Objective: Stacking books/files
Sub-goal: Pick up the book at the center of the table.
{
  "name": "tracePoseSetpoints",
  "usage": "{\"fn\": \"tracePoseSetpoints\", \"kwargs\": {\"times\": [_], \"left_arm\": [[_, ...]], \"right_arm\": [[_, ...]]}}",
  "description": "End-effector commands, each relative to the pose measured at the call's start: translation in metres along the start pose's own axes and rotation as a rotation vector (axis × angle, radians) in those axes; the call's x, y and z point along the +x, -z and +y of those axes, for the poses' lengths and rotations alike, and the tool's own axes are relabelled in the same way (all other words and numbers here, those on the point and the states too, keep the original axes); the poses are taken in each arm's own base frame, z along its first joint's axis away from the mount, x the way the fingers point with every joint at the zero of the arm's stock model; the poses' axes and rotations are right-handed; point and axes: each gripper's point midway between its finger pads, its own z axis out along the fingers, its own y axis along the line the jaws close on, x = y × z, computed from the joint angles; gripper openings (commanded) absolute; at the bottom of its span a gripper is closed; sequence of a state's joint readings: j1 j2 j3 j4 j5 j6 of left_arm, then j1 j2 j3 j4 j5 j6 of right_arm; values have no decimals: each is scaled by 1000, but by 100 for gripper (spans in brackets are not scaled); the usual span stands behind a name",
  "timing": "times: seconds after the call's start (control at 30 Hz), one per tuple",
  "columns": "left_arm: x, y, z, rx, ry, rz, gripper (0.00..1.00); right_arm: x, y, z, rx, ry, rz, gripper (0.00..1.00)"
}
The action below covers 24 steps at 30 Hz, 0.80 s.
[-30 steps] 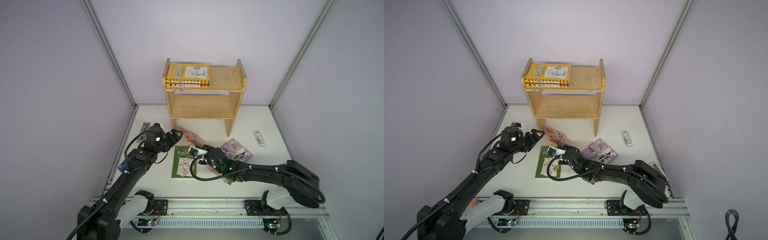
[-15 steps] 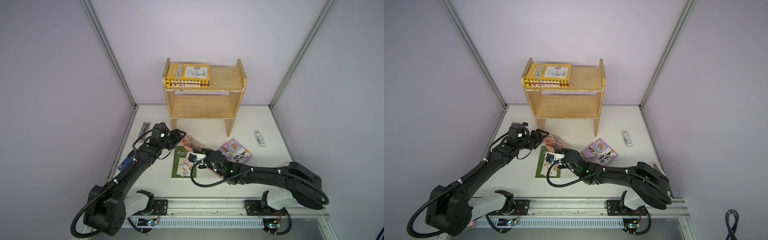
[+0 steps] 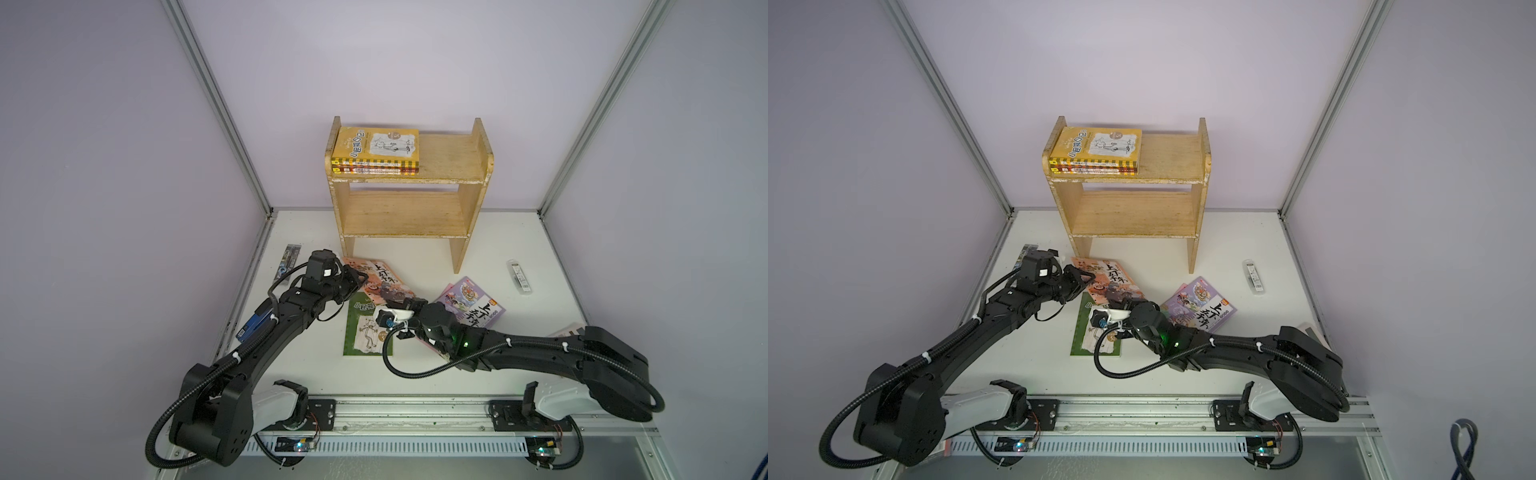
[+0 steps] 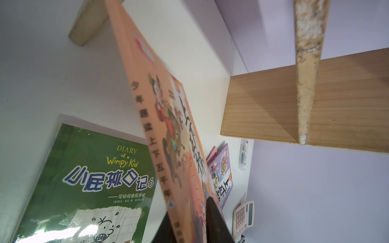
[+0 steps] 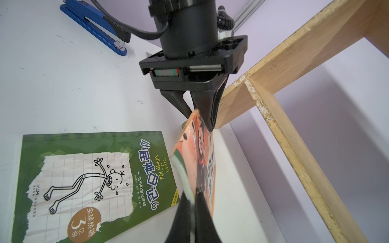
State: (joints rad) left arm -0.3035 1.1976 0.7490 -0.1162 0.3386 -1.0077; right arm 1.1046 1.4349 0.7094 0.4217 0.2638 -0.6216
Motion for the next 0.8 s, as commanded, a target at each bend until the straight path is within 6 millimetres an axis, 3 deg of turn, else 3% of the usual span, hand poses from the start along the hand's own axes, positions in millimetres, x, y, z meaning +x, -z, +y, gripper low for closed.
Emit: {"fn": "tracePoseSetpoints", "kwargs": {"times": [0.0,0.07,0.1,0.13,0.27,0.37,0.43,0.77], "left_arm": [[-6,4,-3,-11,-40,-28,9],[-6,4,-2,-25,-50,-33,0],[-5,4,-2,-29,-54,-33,0],[-5,5,-2,-30,-55,-35,0],[-4,10,-5,-34,-75,-58,0],[-4,20,-7,-48,-104,-81,0],[-4,29,-8,-55,-124,-98,0],[1,89,-35,30,-214,-188,0]], "right_arm": [[-12,0,-7,23,-42,-41,0],[-13,0,-3,-2,-62,-40,0],[-13,0,-2,-14,-66,-35,2],[-12,0,0,-27,-91,-26,9],[-3,3,5,-45,-181,6,56],[10,9,5,-28,-264,38,79],[18,14,2,-6,-331,66,88],[98,36,-41,181,-747,277,90]]}}
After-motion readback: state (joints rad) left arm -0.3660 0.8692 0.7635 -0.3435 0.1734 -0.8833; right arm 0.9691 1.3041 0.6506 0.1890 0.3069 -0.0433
